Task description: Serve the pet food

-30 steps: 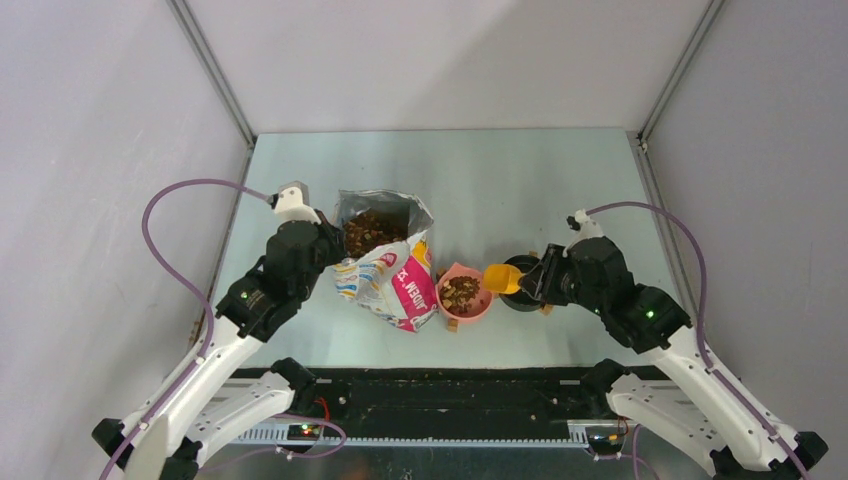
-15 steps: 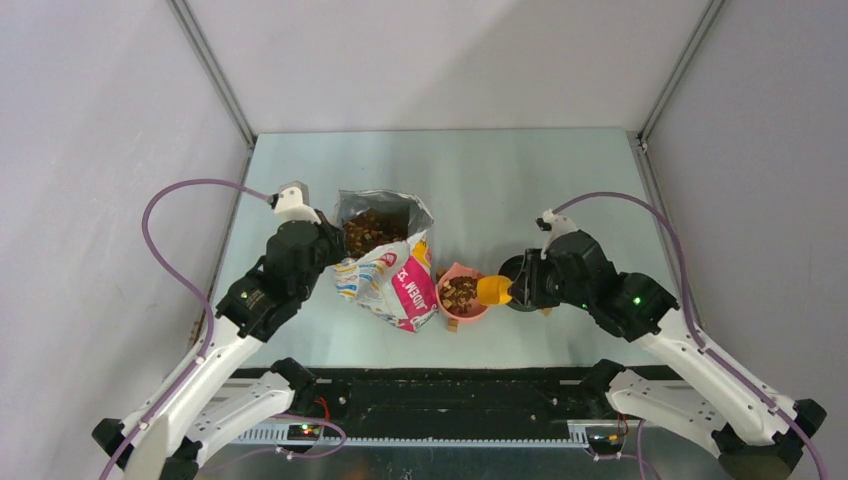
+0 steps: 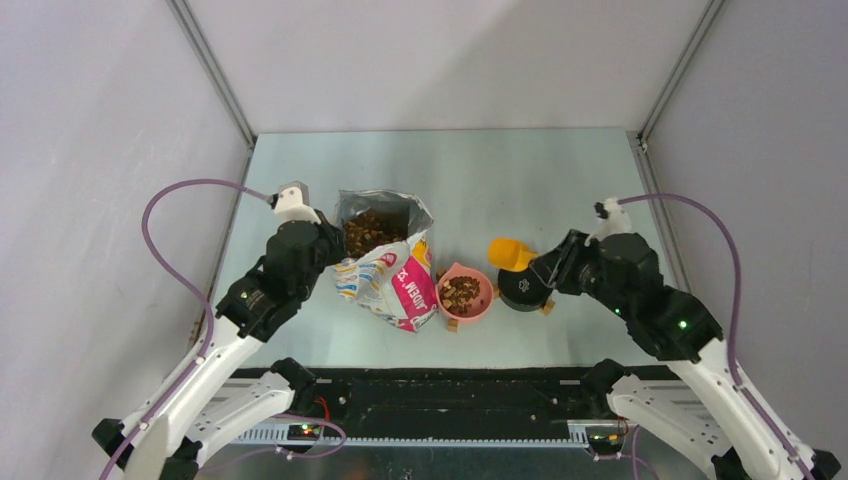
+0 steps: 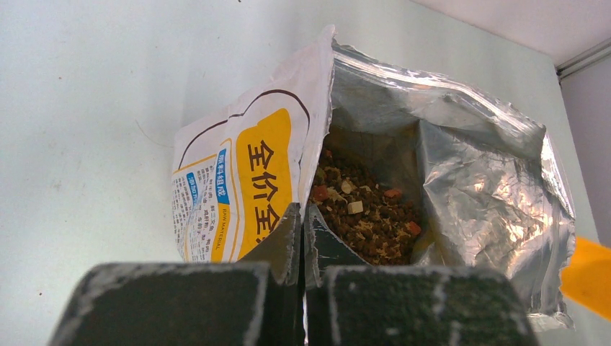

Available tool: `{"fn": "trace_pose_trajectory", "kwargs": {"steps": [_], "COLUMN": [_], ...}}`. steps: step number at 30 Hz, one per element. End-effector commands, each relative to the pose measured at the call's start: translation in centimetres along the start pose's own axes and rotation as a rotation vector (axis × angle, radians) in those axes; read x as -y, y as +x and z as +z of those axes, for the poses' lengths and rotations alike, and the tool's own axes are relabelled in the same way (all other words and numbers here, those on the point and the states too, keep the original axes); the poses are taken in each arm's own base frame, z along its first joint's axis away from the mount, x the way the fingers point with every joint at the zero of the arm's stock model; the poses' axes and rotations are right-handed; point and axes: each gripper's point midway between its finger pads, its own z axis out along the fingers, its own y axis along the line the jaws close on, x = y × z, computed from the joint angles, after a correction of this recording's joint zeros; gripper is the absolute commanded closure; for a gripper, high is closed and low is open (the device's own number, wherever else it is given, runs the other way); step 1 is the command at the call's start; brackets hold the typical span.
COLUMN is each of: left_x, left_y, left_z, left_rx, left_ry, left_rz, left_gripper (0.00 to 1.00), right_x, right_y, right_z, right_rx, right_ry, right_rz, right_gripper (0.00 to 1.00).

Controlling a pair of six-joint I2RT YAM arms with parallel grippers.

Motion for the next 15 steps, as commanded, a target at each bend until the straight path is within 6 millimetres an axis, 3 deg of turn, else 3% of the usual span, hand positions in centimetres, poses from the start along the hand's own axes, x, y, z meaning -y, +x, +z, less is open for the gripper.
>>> {"fn": "trace_pose_trajectory", "kwargs": {"steps": [1, 4, 8, 9, 10, 11, 12, 13, 14, 15], "left_x": [1.2, 1.3, 1.5, 1.4, 1.3, 1.1, 0.9, 0.7, 0.6, 0.4], "left_y": [-1.3, -1.5, -1.7, -1.7, -1.7, -1.8, -1.7, -1.6, -1.6, -1.6], "left_z": [-0.5, -0.6, -0.7, -0.7, -0.7, -0.7, -0.7, -0.7, -0.7, -0.7], "left_rx": [0.036, 0.039, 0.043, 0.044, 0.042, 0.047, 0.045, 0.044, 0.044, 0.045], "left_ry": [0.05, 0.057, 0.064, 0.061, 0.054, 0.044, 0.033, 0.021, 0.016, 0.008], "left_rz": [-0.026, -0.029, -0.033, -0.032, -0.031, -0.032, -0.032, -0.03, -0.03, -0.029], "left_gripper": [1.0, 1.0, 1.0, 1.0, 1.0, 1.0, 1.0, 1.0, 1.0, 1.0], "right_x": [-5.9, -9.6, -14.0, -14.8, -16.3, -16.8, -18.1, -18.2, -19.0, -19.5], "right_y": [-6.2, -8.3, -10.3, -10.2, -10.8, -10.5, -10.6, -10.2, -10.4, -9.7], "right_z": [-3.3, -4.7, -5.2, -4.4, -5.2, -3.7, -4.3, -2.2, -2.6, -1.7], "right_rx": [0.206, 0.247, 0.259, 0.238, 0.246, 0.219, 0.208, 0.19, 0.18, 0.135], "right_ry": [-0.267, -0.431, -0.59, -0.601, -0.644, -0.622, -0.639, -0.583, -0.56, -0.512], "right_rz": [0.147, 0.162, 0.136, 0.125, 0.094, 0.081, 0.042, 0.004, -0.017, -0.066], "right_gripper": [1.0, 1.0, 1.0, 1.0, 1.0, 1.0, 1.0, 1.0, 1.0, 1.0]}}
